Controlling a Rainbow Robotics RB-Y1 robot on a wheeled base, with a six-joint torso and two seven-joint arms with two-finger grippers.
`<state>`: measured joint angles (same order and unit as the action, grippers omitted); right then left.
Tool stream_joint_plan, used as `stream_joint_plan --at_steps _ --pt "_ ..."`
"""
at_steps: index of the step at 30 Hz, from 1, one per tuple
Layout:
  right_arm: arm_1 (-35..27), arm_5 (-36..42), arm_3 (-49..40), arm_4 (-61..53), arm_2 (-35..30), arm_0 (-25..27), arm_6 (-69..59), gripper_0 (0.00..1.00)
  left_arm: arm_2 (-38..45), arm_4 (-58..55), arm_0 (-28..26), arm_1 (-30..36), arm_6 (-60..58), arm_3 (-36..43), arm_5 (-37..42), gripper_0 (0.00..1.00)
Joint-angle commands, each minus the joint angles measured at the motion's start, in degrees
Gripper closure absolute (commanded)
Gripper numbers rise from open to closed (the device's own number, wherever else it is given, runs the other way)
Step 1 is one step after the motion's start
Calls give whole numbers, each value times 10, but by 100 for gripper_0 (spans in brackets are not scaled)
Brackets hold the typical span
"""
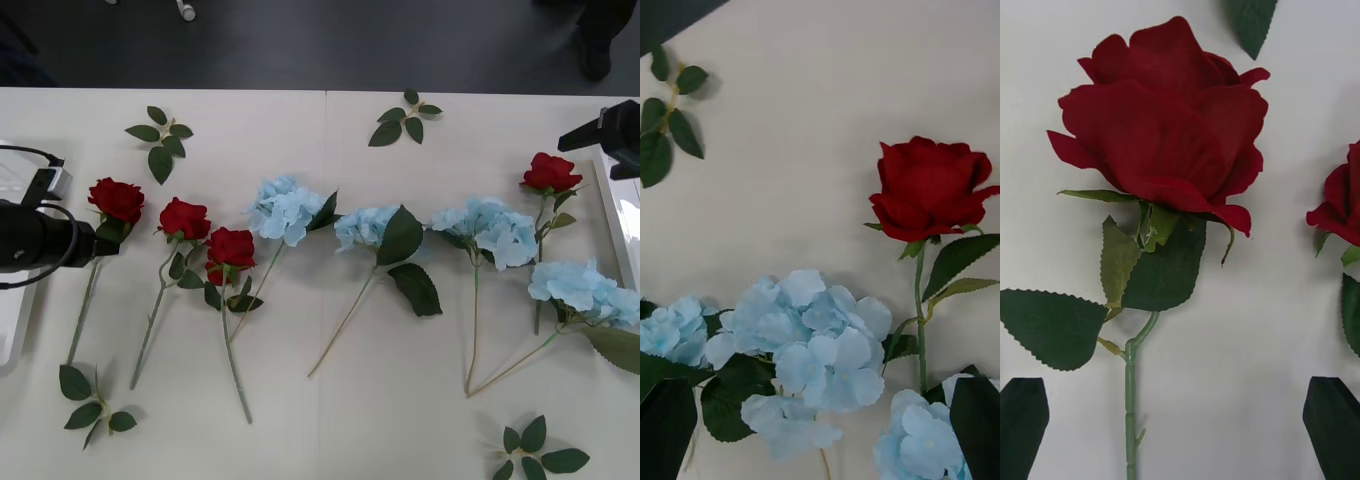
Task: Put the red flowers into the right box and the blue flowers into the left box
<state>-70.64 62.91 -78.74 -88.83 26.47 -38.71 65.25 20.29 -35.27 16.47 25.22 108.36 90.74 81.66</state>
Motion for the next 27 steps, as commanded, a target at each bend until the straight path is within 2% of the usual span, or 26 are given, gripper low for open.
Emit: stream_joint_plan --at_steps 1,6,11,17,27 --pt "26 -9 -5 46 17 -7 -58 0 -27 31 1 1 -59 6 -19 0" --pt "63 -1 -2 110 19 -6 -117 0 -48 64 10 -2 -111 -8 -37 0" --pt "77 4 2 153 23 -6 -154 0 -48 64 37 -2 -120 -66 -61 0" --pt "84 -36 23 169 65 -7 -167 0 -48 66 58 -2 -119 -131 -100 0" --pt "119 -44 99 182 76 -7 -162 0 -66 78 61 -3 -123 -144 -108 0"
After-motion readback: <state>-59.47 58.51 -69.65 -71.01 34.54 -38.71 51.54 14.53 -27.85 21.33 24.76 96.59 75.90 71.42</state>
